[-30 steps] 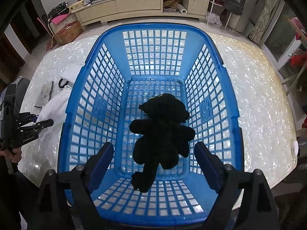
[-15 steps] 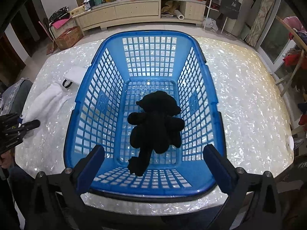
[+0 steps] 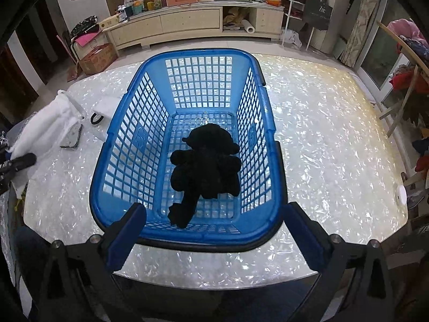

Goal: Organize soft objects
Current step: 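Carry the white quilted pad with the left gripper into the basket and release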

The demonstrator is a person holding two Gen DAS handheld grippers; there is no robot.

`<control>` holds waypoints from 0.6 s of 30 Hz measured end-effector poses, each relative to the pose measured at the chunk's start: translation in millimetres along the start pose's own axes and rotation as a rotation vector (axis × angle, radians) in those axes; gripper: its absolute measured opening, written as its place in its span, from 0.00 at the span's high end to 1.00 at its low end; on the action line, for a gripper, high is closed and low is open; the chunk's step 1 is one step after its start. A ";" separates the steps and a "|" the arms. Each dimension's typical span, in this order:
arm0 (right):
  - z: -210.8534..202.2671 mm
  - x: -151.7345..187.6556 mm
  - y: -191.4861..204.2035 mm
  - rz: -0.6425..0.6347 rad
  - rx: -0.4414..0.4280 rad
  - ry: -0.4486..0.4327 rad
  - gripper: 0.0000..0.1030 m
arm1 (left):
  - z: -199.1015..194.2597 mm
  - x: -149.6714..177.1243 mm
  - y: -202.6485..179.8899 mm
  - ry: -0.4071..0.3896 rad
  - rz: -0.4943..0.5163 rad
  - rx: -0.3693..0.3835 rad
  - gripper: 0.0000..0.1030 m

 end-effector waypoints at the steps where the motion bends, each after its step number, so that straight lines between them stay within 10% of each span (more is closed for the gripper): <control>1: -0.9 1.3 -1.2 0.002 -0.002 -0.002 0.00 | -2.5 -1.8 -2.6 -0.005 0.006 0.002 0.74; 18: 1.4 1.4 -26.3 0.022 -0.027 -0.022 0.00 | -3.8 -60.9 -65.2 -0.045 0.178 0.019 0.74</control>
Point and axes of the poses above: each gripper's, at about its wrist camera, not at the fingertips, and z roughly the way its jaws point, y to its left, x to its underside, the point moved 4 cm from there along z, roughly the way its jaws point, and after that the axes turned 3 degrees about y, right-handed, at the moved point
